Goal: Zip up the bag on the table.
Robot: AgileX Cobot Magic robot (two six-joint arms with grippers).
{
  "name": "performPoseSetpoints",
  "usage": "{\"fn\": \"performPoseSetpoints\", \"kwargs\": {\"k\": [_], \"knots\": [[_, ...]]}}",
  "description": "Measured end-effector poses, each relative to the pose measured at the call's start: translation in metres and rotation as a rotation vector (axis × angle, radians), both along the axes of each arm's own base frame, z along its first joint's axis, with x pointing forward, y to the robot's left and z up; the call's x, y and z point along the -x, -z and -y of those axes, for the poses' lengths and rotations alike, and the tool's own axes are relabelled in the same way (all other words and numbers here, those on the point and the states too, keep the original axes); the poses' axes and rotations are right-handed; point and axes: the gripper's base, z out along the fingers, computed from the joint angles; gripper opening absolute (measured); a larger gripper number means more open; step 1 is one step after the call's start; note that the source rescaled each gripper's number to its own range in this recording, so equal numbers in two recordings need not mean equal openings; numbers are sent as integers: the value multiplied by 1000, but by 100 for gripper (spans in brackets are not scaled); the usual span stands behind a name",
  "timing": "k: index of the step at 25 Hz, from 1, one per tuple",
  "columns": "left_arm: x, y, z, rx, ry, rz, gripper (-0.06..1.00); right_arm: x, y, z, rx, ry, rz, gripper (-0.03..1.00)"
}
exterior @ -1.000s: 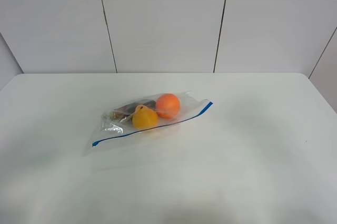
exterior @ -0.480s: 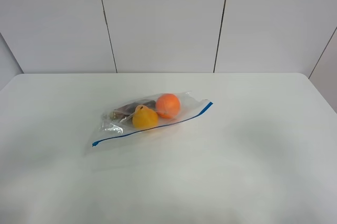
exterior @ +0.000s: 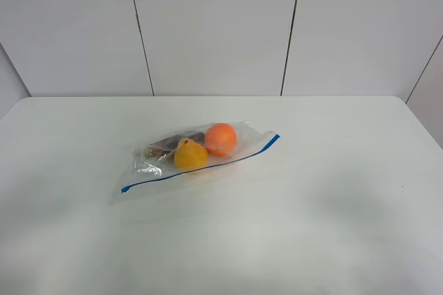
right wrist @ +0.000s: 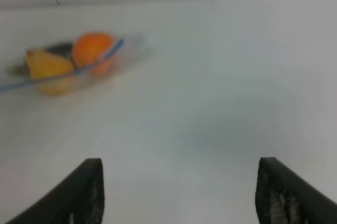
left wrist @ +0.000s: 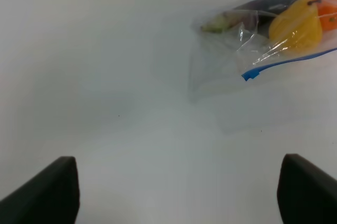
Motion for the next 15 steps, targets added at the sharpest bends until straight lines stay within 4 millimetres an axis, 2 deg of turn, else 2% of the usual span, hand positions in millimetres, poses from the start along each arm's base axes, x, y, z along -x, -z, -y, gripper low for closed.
{"fn": "performPoseSetpoints", "kwargs": {"k": [15], "knots": [[0, 0, 0, 0, 0, 0, 92, 0, 0, 0, 1, -3, 0, 99]]}}
